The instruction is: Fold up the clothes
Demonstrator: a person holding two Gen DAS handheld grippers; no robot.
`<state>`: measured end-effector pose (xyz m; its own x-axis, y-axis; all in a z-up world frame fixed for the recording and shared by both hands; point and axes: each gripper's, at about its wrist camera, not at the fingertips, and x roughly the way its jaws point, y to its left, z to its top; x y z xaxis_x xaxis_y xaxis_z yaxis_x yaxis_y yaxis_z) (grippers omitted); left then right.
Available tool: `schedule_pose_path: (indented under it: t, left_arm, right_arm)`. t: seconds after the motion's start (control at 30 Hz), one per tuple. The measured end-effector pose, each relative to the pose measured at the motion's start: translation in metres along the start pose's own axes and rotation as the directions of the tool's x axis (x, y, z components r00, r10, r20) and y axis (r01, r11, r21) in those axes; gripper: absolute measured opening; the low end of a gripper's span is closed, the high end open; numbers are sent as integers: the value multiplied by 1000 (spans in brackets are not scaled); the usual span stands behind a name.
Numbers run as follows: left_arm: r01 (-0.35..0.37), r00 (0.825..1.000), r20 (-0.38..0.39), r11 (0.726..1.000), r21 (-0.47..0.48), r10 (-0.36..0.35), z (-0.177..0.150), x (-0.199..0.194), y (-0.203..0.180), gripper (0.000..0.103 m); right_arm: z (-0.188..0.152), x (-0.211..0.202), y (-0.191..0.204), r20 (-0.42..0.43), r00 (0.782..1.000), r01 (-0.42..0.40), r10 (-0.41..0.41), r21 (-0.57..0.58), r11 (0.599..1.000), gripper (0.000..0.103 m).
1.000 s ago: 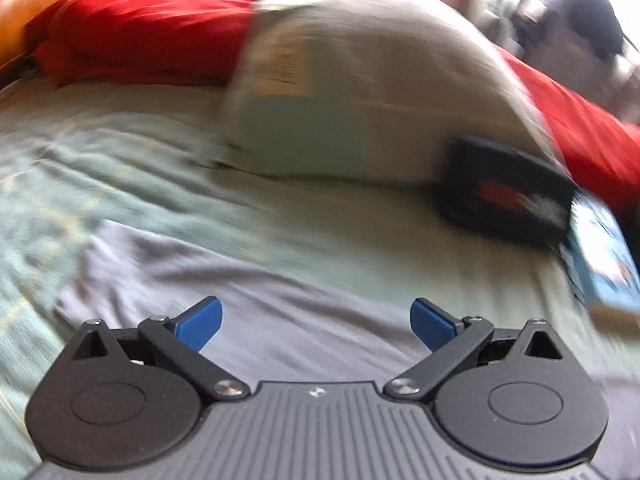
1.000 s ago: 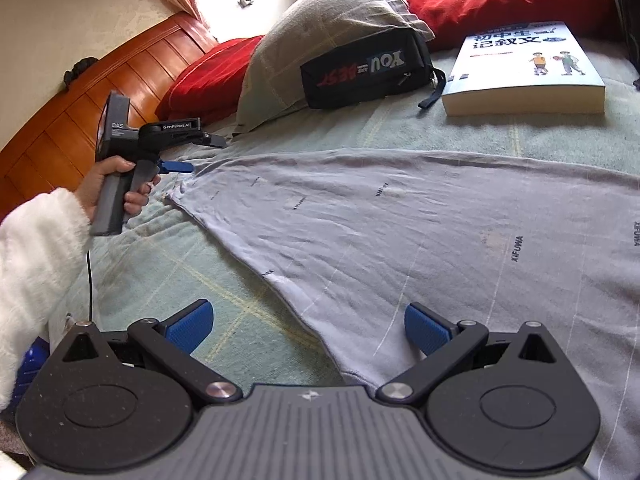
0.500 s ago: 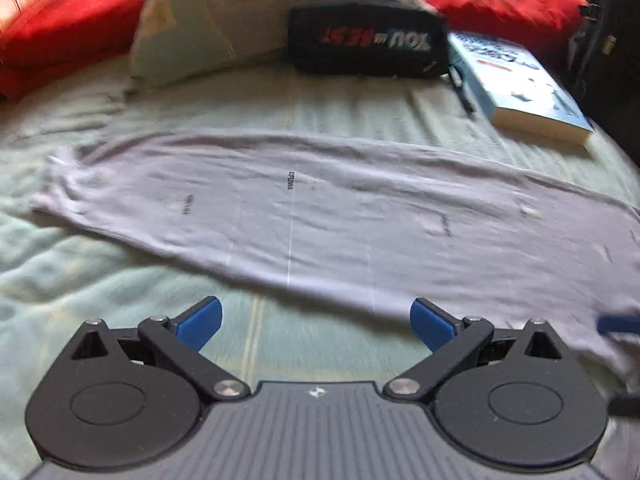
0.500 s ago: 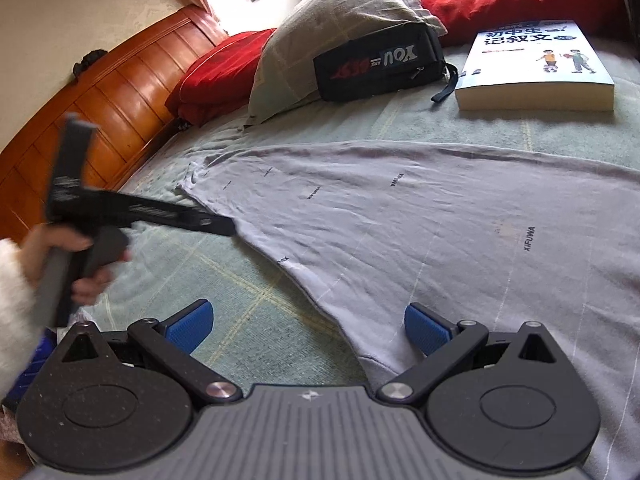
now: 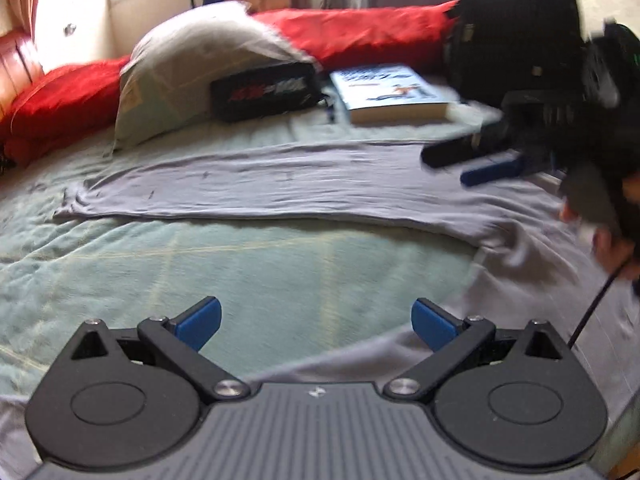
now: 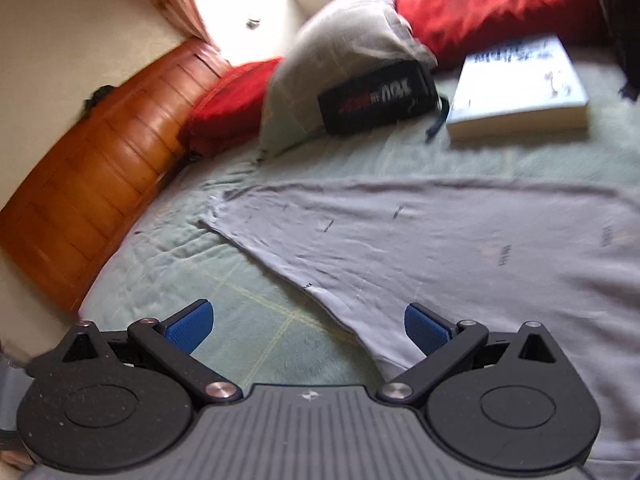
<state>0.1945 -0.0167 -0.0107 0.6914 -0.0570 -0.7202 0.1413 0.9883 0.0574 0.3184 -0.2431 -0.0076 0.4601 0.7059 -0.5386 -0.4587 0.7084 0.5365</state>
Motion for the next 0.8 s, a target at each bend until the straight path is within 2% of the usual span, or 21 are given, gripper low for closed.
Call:
schedule_pose_path:
  t: [0.13,0.23,0.37,0.43,0.53,0.57,0.8]
  left_arm:
    - [93,995,18,996,6,-93,-21,-1,-34,101]
    - [118,993,13,992,42,-118,-28,4,-56,101]
    - [133,991,21,987,86,-136,-36,5,-78,101]
    - [150,988,22,985,85,-153,-38,4,-82,101]
    - [157,987,17,985,72,-159,-41,5,-84,101]
    - [153,988,16,986,69,-154,-43,6,-84,101]
    - [144,988,34,986,87,-148,-47,4,-85,101]
  right_arm:
    - [-7,-50,-35,79,994,77,-75,-32,997,103]
    - [-14,-72,-83,117,985,116,-124,73,991,103]
    - [-25,-82,-136,96,971,200,-219,176,964,103]
    - [-30,-83,-151,91,977,172,-191,184,968,103]
    - [-35,-84,-154,86,984,148,-159,118,982,103]
    - [-35,-83,-150,65,984,164,-169,66,984,103]
    - [-17,-87,-136,-40,965,257,-261,-86,963,103]
